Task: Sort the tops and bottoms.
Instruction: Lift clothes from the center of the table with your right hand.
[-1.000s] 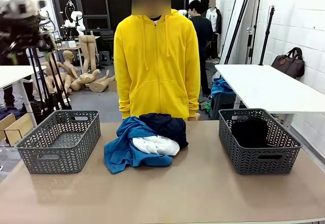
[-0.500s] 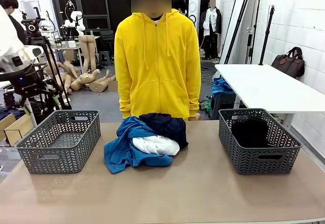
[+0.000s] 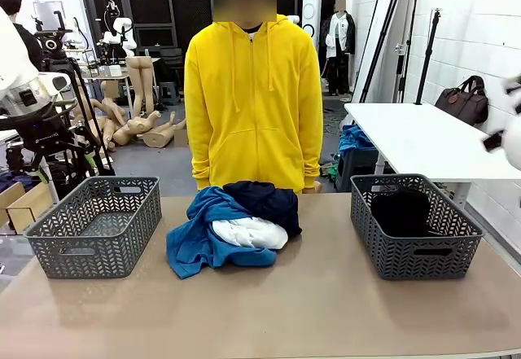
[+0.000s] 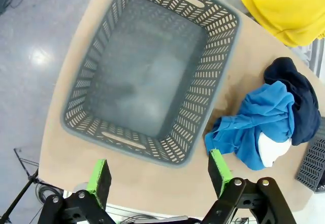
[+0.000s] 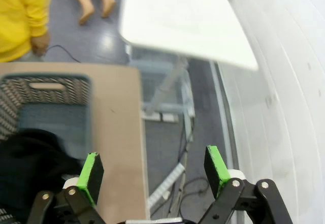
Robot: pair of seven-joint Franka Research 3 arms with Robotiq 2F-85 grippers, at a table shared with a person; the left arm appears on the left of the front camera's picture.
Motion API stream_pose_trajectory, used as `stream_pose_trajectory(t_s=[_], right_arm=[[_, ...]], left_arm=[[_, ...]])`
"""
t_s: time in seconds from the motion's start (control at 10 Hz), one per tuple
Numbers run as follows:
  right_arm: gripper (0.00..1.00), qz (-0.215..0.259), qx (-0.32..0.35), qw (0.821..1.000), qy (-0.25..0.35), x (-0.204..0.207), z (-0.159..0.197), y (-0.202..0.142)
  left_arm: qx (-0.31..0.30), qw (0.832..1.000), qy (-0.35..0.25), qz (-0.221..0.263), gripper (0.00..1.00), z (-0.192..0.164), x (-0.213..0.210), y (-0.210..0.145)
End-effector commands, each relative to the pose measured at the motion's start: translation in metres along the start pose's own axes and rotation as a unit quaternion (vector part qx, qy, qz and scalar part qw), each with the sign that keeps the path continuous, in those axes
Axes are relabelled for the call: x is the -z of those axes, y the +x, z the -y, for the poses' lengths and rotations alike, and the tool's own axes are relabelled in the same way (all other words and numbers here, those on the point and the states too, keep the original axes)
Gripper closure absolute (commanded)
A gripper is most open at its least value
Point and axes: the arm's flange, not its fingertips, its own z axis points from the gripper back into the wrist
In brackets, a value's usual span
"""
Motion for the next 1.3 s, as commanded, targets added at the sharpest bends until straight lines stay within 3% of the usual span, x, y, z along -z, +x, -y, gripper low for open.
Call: stream_pose_trajectory(t_s=[0.0, 0.3, 0.5, 0.6, 0.9, 1.0, 1.1, 1.2], right_arm=[[0.00, 0.036, -0.046, 0.996, 0.071, -0.018, -0.042, 0.045], [0.00, 0.072, -0.108, 0.986, 0.108, -0.050, -0.126, 0.113], [0.00, 0.012, -0.127, 0.975, 0.184, -0.031, -0.177, 0.144], [0.00, -0.020, -0.124, 0.965, 0.229, -0.013, -0.202, 0.145], [0.00, -0.129, -0.134, 0.952, 0.243, 0.055, -0.267, 0.127], [0.00, -0.125, -0.162, 0.951, 0.234, 0.047, -0.254, 0.122], [0.00, -0.100, -0.118, 0.957, 0.246, 0.043, -0.271, 0.113], [0.00, -0.100, -0.118, 0.957, 0.246, 0.043, -0.271, 0.113]], left_arm=[[-0.006, 1.000, -0.001, -0.003, 0.00, 0.000, 0.000, -0.002], [-0.006, 1.000, -0.001, -0.003, 0.00, 0.000, 0.000, -0.002], [-0.006, 1.000, -0.001, -0.003, 0.00, 0.000, 0.000, -0.002], [-0.006, 1.000, -0.001, -0.003, 0.00, 0.000, 0.000, -0.002], [-0.006, 1.000, -0.001, -0.003, 0.00, 0.000, 0.000, -0.002], [-0.006, 1.000, -0.001, -0.003, 0.00, 0.000, 0.000, -0.002], [-0.006, 1.000, -0.001, -0.003, 0.00, 0.000, 0.000, -0.002], [-0.006, 1.000, -0.001, -0.003, 0.00, 0.000, 0.000, -0.002]])
